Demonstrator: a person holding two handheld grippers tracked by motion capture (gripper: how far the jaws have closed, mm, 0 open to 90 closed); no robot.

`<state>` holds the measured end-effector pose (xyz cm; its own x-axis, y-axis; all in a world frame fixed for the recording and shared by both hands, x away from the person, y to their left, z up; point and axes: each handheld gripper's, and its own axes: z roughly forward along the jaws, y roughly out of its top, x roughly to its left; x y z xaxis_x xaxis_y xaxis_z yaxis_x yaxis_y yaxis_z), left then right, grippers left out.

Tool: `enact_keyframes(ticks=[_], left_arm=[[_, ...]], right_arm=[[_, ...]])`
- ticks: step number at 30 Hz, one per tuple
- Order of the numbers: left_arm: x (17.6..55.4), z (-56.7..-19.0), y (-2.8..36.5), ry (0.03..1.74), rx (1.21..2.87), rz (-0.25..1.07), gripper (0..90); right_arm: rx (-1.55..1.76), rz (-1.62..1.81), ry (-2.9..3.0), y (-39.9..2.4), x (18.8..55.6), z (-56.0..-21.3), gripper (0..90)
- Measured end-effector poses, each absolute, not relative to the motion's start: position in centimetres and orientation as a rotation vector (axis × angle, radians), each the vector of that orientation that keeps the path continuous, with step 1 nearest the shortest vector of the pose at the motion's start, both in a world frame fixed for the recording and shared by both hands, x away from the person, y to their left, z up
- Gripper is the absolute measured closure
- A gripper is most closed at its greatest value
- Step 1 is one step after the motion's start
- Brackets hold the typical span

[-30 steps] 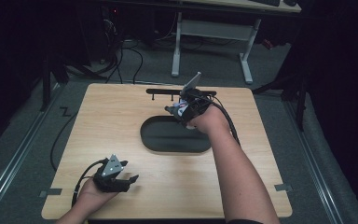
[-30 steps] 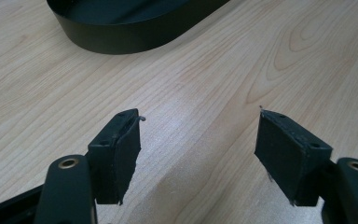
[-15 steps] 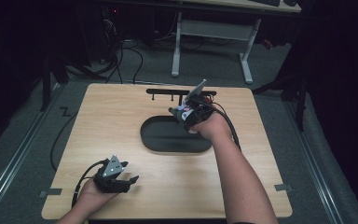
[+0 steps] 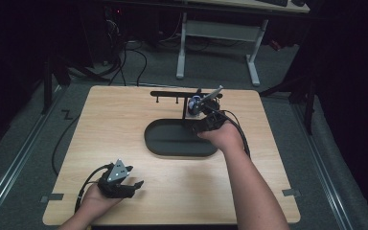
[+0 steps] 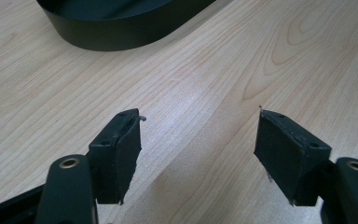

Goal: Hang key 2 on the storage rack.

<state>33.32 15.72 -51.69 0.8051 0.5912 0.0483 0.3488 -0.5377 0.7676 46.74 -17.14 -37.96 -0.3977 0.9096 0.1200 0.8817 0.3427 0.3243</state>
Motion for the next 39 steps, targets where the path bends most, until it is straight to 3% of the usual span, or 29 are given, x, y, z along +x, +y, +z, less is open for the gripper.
enact_keyframes(ticks=[6, 15, 23, 29, 33, 39], left_arm=[[33.4, -51.7, 15.6, 0.690, 2.188, 0.385, 31.7], [33.2, -51.8, 15.2, 0.676, 2.189, 0.391, 31.6], [32.9, -51.7, 14.9, 0.647, 2.184, 0.383, 31.6], [32.8, -51.4, 14.8, 0.616, 2.153, 0.346, 31.6], [32.5, -51.3, 14.3, 0.599, 2.135, 0.330, 31.6], [32.3, -51.4, 13.7, 0.590, 2.155, 0.337, 31.3]], right_arm=[[1.665, 0.612, 2.488, -18.8, 44.0, -39.4, 28.7], [1.562, 0.725, 2.414, -20.9, 40.3, -44.4, 29.3], [1.456, 0.929, 2.212, -23.0, 36.2, -48.8, 23.4], [1.412, 1.027, 2.035, -24.8, 30.6, -51.9, 19.3], [1.305, 0.997, 2.024, -25.5, 28.4, -50.4, 15.4], [1.373, 0.992, 2.049, -26.1, 28.9, -51.6, 15.0]])
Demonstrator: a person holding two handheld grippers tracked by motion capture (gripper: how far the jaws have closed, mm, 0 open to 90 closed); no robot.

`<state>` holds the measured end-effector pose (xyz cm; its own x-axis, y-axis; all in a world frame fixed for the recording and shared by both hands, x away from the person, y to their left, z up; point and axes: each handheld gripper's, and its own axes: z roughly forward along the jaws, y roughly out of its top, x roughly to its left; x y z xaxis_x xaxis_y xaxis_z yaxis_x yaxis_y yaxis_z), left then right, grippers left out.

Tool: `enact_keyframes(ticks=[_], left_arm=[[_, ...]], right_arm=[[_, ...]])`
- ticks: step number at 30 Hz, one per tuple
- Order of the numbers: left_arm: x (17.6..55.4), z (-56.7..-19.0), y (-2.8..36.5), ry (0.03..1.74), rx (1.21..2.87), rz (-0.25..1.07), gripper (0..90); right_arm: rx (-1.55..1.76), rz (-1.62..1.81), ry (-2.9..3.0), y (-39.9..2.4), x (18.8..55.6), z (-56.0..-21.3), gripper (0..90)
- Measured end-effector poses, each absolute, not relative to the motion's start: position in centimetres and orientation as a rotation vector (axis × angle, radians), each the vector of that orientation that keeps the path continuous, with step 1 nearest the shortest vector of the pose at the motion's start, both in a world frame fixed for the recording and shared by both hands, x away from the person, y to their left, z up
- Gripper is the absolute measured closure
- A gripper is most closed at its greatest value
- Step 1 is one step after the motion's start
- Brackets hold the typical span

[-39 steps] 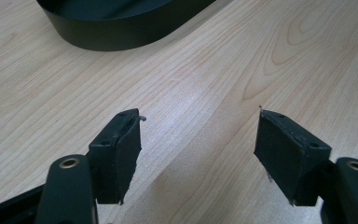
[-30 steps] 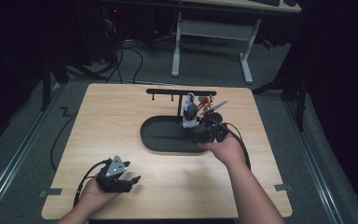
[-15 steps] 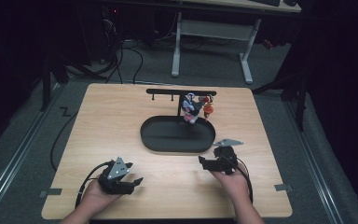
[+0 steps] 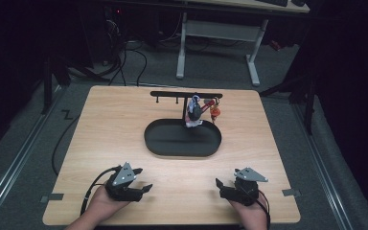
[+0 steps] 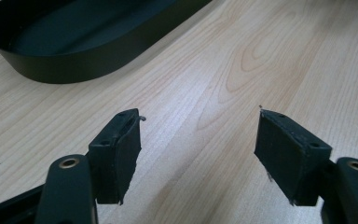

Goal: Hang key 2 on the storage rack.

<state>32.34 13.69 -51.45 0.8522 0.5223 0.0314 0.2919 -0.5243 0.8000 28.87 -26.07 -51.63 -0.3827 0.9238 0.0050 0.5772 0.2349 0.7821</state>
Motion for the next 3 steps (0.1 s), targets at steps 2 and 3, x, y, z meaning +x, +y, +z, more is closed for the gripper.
enact_keyframes(ticks=[2, 3], left_arm=[[32.15, -51.43, 13.88, 0.583, 2.162, 0.345, 30.7], [32.05, -51.39, 14.14, 0.585, 2.160, 0.350, 30.5]], right_arm=[[1.381, 1.000, 2.051, -25.77, 29.16, -51.77, 14.8], [1.369, 0.999, 2.052, -25.63, 29.31, -51.77, 14.8]])
